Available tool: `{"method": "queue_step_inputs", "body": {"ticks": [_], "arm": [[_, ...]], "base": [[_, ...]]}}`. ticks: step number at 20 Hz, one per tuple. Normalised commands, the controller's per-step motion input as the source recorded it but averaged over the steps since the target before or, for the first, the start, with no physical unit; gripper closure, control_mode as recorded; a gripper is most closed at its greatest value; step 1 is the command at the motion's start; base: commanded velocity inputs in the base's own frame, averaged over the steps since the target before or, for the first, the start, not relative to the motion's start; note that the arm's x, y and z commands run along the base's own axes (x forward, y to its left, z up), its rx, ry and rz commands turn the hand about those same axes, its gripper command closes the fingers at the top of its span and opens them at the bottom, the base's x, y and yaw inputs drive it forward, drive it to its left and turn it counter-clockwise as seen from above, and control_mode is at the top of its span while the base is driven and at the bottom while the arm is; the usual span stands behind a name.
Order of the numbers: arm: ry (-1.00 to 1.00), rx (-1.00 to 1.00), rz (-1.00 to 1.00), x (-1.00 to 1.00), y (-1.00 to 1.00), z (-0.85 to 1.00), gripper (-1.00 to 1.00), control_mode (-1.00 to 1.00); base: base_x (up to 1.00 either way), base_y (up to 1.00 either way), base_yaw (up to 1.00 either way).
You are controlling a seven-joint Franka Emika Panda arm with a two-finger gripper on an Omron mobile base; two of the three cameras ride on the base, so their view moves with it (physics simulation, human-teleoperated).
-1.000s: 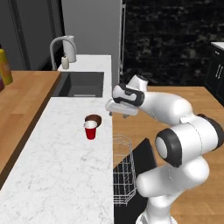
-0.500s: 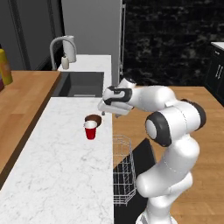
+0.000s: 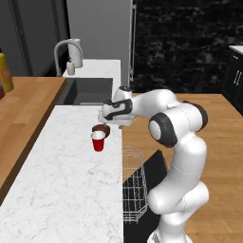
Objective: Pick up the cup and bowl from the counter, place them in the dishwasher, and close the dishwasher door.
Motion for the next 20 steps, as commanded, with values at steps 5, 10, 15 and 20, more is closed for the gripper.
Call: {"method": "queue_step_inputs", "body": {"ticks": [5,10,15,20], "arm": [[0.03,-0.04,-0.06,0.39,0.0,-0.22,-1.0,-1.0],[0.0,-0.01,-0.03,0.48,0.0,-0.3,-1.0,-1.0],[0.0,-0.02,-0.04,0.44,0.05,-0.28,-1.0,-1.0],[0.04,-0.05,-0.02,0.2,0.12,-0.38,-1.0,-1.0]], "base": [[0.0,0.0,0.0],[0.0,0.0,0.0],[0.0,0.0,0.0],[0.0,0.0,0.0]]}}
